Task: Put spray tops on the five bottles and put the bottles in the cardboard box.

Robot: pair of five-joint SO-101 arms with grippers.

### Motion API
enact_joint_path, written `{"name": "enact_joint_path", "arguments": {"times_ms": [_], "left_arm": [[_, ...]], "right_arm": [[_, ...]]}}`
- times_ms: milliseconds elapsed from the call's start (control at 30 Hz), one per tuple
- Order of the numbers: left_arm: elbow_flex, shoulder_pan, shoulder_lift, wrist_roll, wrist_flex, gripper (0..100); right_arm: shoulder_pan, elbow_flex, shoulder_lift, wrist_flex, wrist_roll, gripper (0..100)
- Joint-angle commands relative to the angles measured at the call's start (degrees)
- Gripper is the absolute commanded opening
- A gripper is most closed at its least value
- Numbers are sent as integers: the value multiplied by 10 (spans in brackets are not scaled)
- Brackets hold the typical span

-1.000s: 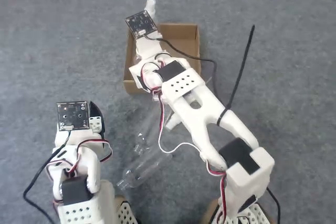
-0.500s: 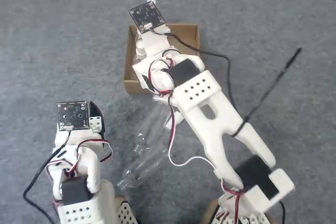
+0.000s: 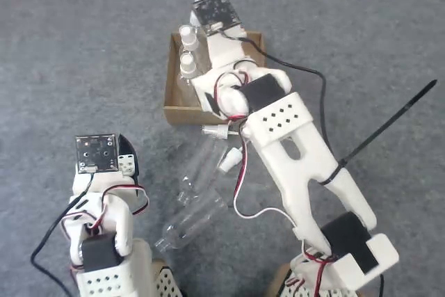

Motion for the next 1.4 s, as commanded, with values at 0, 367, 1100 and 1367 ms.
{"name": "enact_joint_path", "arguments": {"times_ms": [0,367,1100,1367], "left_arm": [[-5,-4,-7,1,-19,87],[-7,-28,-7,3,-20,87],[-12,-49,-7,29,-21,87],[-12,-49,-7,28,-21,88]], "right_arm": [[15,-42,-49,16,11,88],[11,-39,-138,102,59,64],[-68,21,-161,208,58,91],[-79,125,-161,107,-87,258]]}}
